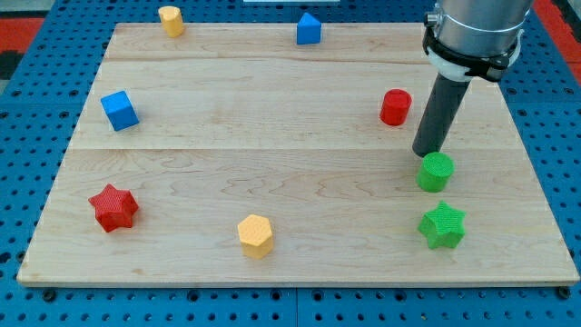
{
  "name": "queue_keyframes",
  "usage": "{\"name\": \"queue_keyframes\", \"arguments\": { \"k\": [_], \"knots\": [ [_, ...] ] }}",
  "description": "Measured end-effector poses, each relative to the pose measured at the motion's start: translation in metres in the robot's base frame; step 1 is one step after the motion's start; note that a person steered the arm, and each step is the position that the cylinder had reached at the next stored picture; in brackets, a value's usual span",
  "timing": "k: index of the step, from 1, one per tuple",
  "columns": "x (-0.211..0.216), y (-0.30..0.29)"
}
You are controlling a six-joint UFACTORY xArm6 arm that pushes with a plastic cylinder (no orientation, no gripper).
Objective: Move the red circle towards the right side of the board
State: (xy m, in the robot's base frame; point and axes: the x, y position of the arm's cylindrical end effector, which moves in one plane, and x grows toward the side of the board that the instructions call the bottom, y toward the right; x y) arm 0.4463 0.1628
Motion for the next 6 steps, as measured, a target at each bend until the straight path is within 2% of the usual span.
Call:
{"name": "queue_keyframes", "arguments": {
  "k": [1,2,4,5,6],
  "knots": [
    [-0.024,-0.060],
    [-0.028,-0.058],
    [-0.090,-0.051],
    [-0.087,-0.014],
    [-0.059,0.005]
  ]
}}
